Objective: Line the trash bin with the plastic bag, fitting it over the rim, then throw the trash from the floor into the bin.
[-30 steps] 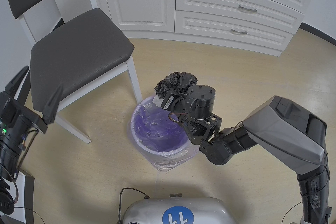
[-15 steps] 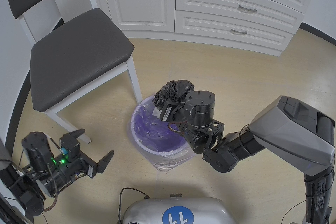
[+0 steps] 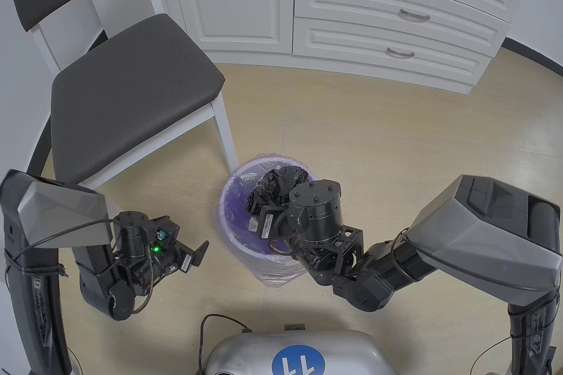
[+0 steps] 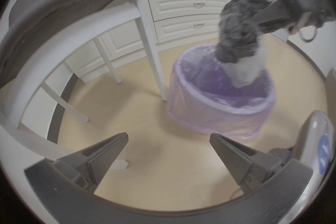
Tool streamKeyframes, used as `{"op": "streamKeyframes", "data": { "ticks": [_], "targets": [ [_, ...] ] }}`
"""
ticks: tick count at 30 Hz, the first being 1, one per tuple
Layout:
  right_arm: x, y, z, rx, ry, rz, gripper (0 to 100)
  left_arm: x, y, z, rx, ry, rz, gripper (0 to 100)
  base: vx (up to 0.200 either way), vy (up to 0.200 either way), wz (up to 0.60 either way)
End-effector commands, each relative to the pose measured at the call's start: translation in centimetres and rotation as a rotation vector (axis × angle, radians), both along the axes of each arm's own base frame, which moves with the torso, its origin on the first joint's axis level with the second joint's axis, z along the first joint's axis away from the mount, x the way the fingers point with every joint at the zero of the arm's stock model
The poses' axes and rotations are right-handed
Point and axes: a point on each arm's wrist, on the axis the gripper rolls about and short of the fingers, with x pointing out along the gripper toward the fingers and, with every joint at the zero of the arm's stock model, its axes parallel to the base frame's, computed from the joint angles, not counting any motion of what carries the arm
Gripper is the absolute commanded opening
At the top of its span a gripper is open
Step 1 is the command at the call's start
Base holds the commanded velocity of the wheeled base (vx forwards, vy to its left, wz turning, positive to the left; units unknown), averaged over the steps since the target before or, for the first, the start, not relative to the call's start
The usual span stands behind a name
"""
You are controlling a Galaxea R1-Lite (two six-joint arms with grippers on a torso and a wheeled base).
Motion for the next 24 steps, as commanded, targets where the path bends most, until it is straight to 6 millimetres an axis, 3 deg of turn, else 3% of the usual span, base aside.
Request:
{"op": "streamKeyframes", "data": {
  "ticks": [1, 7, 15, 24],
  "targets": [
    [-0.4, 0.4, -1.4, -0.031, 0.025, 0.010, 0, 6.4, 1.6, -6.7, 0.060, -0.003, 0.142, 100, 0.000, 0.000, 0.00],
    [0.0, 0.3, -1.0, -0.018, 0.013, 0.000, 0, 10.6, 0.2, -6.8, -0.061, -0.036, 0.187, 100, 0.000, 0.000, 0.00],
    [0.8, -0.4, -0.8, -0.012, 0.008, -0.021, 0, 13.6, -1.6, -7.7, -0.197, -0.005, 0.208, 100, 0.000, 0.000, 0.00],
    [1.3, -0.6, -0.9, -0.012, 0.008, -0.033, 0, 16.3, -2.3, -8.5, -0.202, 0.037, 0.220, 100, 0.000, 0.000, 0.00]
  ]
}}
